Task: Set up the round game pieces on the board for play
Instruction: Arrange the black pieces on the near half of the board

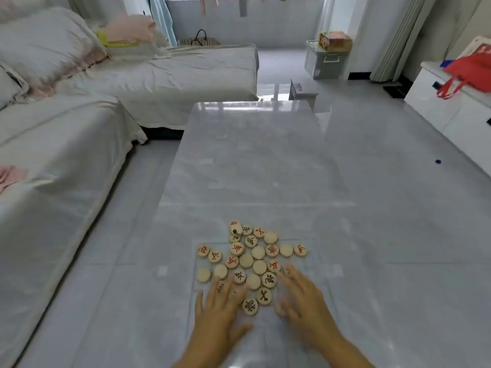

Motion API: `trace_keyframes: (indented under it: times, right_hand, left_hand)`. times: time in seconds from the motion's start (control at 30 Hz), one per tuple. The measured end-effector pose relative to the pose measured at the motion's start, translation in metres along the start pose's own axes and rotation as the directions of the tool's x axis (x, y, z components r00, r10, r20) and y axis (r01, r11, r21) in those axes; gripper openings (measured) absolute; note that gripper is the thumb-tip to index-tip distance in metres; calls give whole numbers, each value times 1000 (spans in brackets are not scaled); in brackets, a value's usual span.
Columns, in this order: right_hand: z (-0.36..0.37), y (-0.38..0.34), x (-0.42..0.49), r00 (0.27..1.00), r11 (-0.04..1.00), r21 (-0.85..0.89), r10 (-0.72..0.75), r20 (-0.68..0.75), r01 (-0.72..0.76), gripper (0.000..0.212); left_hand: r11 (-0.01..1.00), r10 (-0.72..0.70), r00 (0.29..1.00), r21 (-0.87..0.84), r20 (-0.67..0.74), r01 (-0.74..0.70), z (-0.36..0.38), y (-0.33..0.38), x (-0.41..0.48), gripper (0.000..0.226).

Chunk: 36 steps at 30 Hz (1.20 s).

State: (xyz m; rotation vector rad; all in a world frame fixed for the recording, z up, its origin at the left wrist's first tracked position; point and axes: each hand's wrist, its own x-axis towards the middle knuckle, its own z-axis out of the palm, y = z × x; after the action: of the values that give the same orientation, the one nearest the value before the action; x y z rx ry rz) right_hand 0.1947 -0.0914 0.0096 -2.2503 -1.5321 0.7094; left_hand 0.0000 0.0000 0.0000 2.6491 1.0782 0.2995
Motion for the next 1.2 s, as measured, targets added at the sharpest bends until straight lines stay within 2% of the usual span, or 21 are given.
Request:
trace_keyframes:
  times: [0.03,0.07,0.1,0.13,0.27,0.33,0.43,0.47,0.53,0.7,0.83,0.93,1.03,1.1,1.2]
  right_hand:
    - [21,4,-1,999,996,-80,-43,-4,42,52]
    - [37,8,0,998,987,-152,-56,-24,52,51]
    - [56,17,1,997,979,-192,-74,-21,68,50]
    - [65,17,-1,999,974,-220,-43,0,42,52]
    - [85,28,3,996,942,-331,-70,-46,51,57]
    - [89,32,6,989,928,-368,-99,-113,51,52]
    - [98,35,3,979,931,-355,-141,-145,82,55]
    - [102,41,4,969,931,-350,-174,-173,105,54]
    - [101,42,5,968,943,-316,-169,-185,105,52]
    - [93,19,-15,978,941,-325,-146,-151,91,50]
    - [121,11,-47,973,959,-265,-151,-172,102,52]
    - [137,11,-68,952,961,-245,-186,-243,125,50]
    - [138,11,-75,938,986,-108,-155,-310,127,49]
    - [137,13,-77,919,996,-8,-81,-385,84,53]
    - [135,18,-76,879,1000,1,6,-477,-6,43]
  left_hand:
    - [994,53,997,88,62,-58,20,-2,-4,76]
    - [987,33,994,156,107,-49,36,-4,-6,76]
    - [976,81,988,193,131,-106,57,-8,-8,73]
    - [980,78,988,174,137,-101,66,-13,-8,70]
    - [977,113,993,183,-24,-107,98,-27,-16,63]
    - [975,94,995,202,-15,-89,102,-27,-16,59]
    - [980,36,999,193,24,-40,97,-25,-20,58]
    - [987,48,999,155,10,-49,100,-26,-21,58]
    - [997,16,996,67,85,-22,98,-25,-22,60]
    - [998,41,977,35,211,-49,78,-15,-35,60]
    - [997,62,973,26,224,-70,85,-4,-73,63]
    - [997,71,981,-22,181,-69,89,1,-103,60]
    - [994,50,995,-103,83,-41,88,0,-115,61]
    - [977,22,1000,-212,-10,-24,86,-1,-118,64]
    - [902,-66,988,-431,-137,1,84,-2,-118,65]
